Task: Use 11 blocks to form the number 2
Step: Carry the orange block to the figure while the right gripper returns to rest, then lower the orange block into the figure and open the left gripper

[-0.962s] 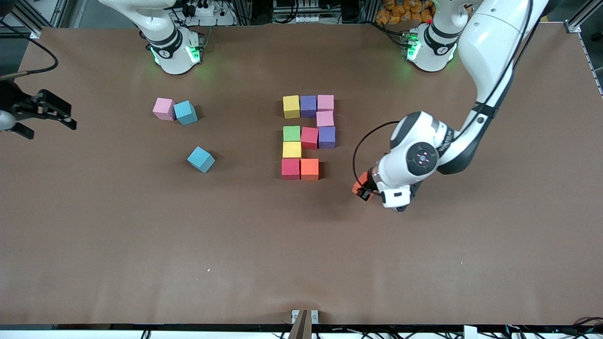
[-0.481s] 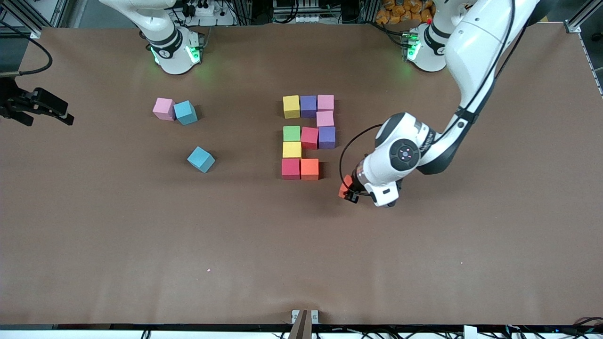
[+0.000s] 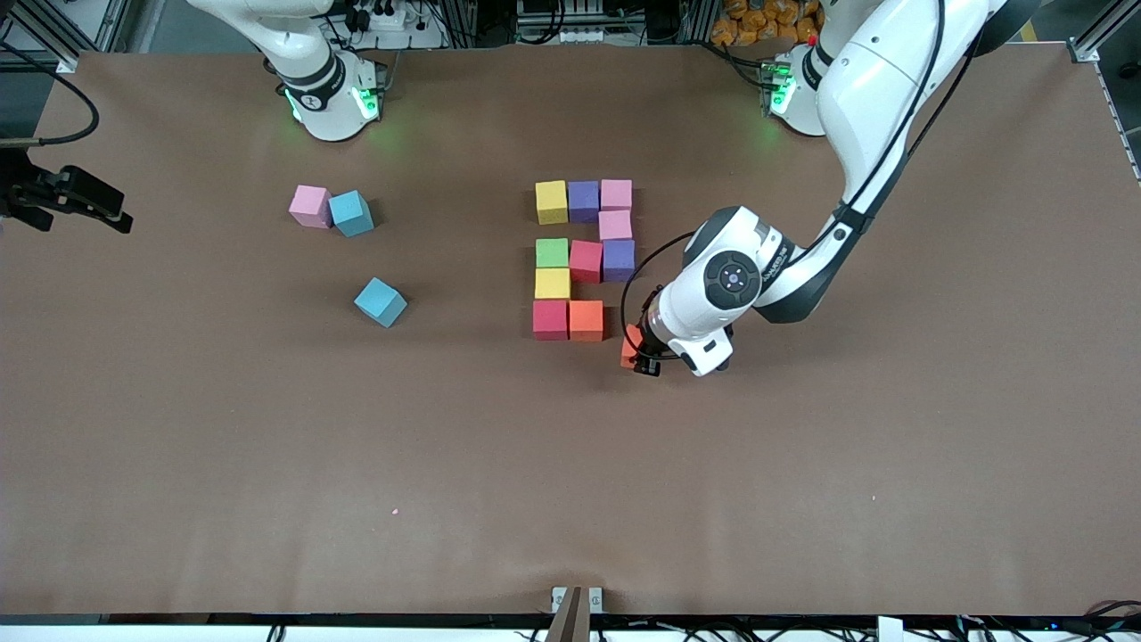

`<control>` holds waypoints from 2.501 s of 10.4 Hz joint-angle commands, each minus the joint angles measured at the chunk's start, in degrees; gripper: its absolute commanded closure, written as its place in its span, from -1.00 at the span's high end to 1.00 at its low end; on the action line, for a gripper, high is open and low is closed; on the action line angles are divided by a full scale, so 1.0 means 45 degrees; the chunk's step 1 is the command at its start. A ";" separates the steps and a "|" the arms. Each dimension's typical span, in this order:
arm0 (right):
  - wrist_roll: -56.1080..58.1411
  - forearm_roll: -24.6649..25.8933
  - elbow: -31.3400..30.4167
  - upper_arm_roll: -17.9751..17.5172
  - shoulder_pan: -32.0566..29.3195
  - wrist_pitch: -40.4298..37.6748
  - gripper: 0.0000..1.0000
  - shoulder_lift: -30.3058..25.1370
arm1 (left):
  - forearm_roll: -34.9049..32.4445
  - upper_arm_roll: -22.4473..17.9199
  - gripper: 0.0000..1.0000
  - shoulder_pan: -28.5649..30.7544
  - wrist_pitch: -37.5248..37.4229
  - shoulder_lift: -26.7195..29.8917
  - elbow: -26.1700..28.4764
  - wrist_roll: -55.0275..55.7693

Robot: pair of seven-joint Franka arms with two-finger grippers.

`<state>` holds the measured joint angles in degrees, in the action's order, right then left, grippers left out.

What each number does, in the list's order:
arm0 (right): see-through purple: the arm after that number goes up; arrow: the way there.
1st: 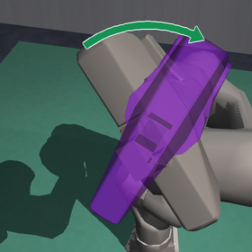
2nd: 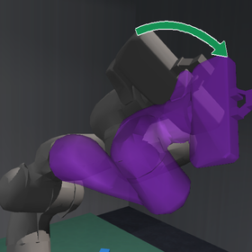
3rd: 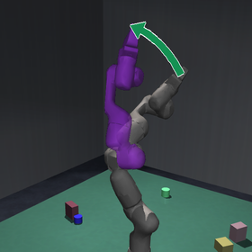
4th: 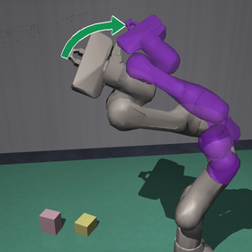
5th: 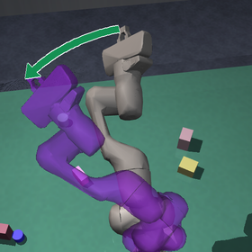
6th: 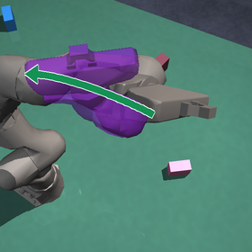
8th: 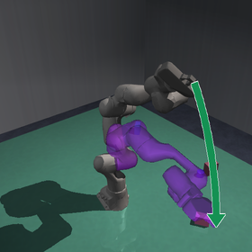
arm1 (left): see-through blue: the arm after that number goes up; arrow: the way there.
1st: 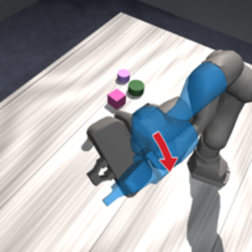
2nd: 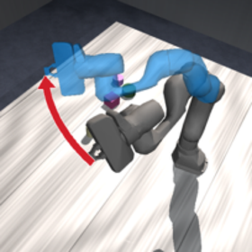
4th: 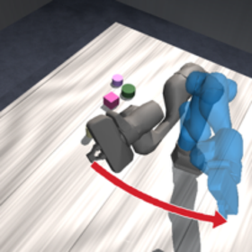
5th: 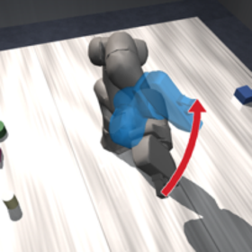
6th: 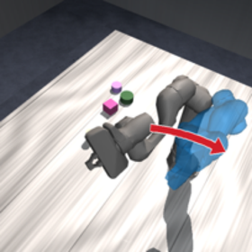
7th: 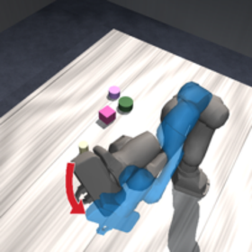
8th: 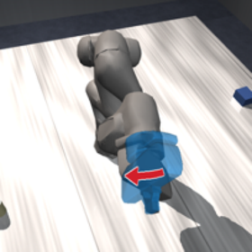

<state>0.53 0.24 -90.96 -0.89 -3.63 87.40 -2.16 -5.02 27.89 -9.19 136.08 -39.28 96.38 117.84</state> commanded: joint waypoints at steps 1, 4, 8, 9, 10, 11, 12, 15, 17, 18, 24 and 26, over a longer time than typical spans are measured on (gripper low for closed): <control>-0.0137 0.0065 0.0233 -0.0056 -0.0129 -0.0204 1.00 0.0010 | 0.0080 -0.0142 0.01 -0.0125 0.0501 0.0037 0.0438 0.1074; -0.0176 0.0161 0.0409 -0.0075 -0.0129 -0.0339 1.00 0.0010 | 0.0080 -0.0142 0.01 -0.0124 0.0521 0.0173 0.0965 0.1916; -0.0274 0.0064 0.0546 -0.0075 -0.0052 -0.0399 1.00 0.0069 | 0.0080 -0.0142 0.00 -0.0475 0.0658 0.0193 0.1082 0.3264; -0.0255 0.0063 0.0546 -0.0075 -0.0071 -0.0418 1.00 0.0069 | 0.0080 -0.0142 0.00 -0.0592 0.0658 0.0193 0.1102 0.3363; -0.0254 0.0044 0.0546 -0.0075 -0.0110 -0.0438 1.00 0.0088 | 0.0061 -0.0142 0.00 -0.0671 0.0678 0.0193 0.1161 0.3384; -0.0274 0.0044 0.0546 -0.0075 -0.0091 -0.0438 1.00 0.0069 | 0.0061 -0.0142 0.00 -0.0768 0.0678 0.0174 0.1161 0.3403; -0.0274 0.0044 0.0566 -0.0075 -0.0110 -0.0438 1.00 0.0069 | -0.0074 -0.0161 0.00 -0.0866 0.0736 0.0135 0.1161 0.3558; -0.0293 0.0044 0.0566 -0.0055 -0.0091 -0.0380 1.00 0.0069 | -0.0447 -0.0181 0.00 -0.0984 0.0911 0.0095 0.1316 0.3892; -0.0293 0.0025 0.0566 -0.0075 -0.0071 -0.0282 1.00 0.0069 | -0.0447 -0.0181 0.00 -0.1004 0.1204 0.0095 0.1492 0.3892; -0.0293 0.0044 0.0585 -0.0075 -0.0110 -0.0301 1.00 0.0049 | -0.0466 -0.0181 0.00 -0.0984 0.1437 0.0134 0.1667 0.3892; -0.0255 0.0044 0.0956 -0.0016 -0.0227 -0.0457 1.00 -0.0009 | -0.0662 -0.0181 0.01 -0.1023 0.1887 0.0115 0.1747 0.3872; -0.0216 0.0063 0.0976 0.0003 -0.0247 -0.0477 1.00 -0.0029 | -0.0681 -0.0181 0.01 -0.1023 0.1908 0.0115 0.1747 0.3872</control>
<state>0.19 0.45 -87.49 -0.31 -3.74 86.30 -2.15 -6.57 27.41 -13.42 143.54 -39.47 103.38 133.82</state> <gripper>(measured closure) 0.000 0.436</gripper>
